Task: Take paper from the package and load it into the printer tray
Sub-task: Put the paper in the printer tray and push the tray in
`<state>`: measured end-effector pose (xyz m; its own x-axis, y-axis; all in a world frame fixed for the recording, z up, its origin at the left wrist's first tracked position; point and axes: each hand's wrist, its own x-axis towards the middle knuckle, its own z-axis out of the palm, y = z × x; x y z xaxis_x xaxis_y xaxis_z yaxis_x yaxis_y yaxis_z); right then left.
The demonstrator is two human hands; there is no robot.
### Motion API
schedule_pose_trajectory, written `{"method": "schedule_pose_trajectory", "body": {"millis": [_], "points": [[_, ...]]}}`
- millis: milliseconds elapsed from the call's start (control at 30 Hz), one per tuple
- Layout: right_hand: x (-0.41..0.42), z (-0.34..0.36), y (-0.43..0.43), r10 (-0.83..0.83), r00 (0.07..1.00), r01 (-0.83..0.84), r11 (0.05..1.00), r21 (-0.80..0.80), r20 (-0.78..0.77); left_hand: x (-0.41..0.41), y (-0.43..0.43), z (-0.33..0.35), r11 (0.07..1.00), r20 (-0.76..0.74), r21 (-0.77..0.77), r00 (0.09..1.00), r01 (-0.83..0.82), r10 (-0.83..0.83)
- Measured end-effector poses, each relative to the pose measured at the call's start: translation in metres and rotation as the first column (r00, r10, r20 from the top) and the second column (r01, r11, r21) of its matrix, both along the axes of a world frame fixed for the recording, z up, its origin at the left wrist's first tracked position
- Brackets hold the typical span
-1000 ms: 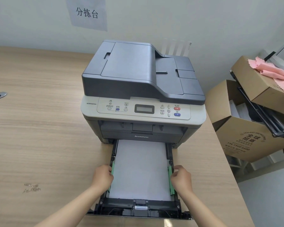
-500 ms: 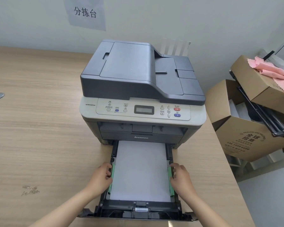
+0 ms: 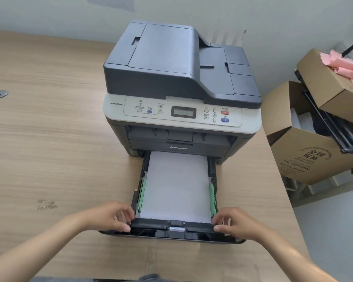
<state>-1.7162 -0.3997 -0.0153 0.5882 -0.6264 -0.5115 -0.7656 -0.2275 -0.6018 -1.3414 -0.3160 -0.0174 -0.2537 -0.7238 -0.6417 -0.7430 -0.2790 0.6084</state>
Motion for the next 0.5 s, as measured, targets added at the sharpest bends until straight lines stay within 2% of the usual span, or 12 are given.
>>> {"method": "schedule_pose_trajectory", "body": {"millis": [100,233,333,500], "points": [[-0.017,0.001,0.007,-0.020,1.000,0.020,0.999,0.031,0.013,0.011,0.007,0.004,1.000,-0.017,0.016,1.000,-0.006,0.006],[-0.033,0.003,0.017,-0.023,0.999,0.020,0.997,0.069,0.045,0.025,0.020,0.006,0.995,0.033,0.045,0.996,0.085,-0.087],[-0.039,0.001,0.020,0.047,0.998,-0.047,0.999,0.014,0.032,0.031,0.029,0.002,0.990,0.104,-0.014,0.985,0.143,-0.141],[-0.047,-0.005,0.024,0.093,0.994,-0.086,0.990,-0.114,0.062,0.032,0.026,0.001,0.982,0.113,-0.131,0.986,0.135,-0.120]]}}
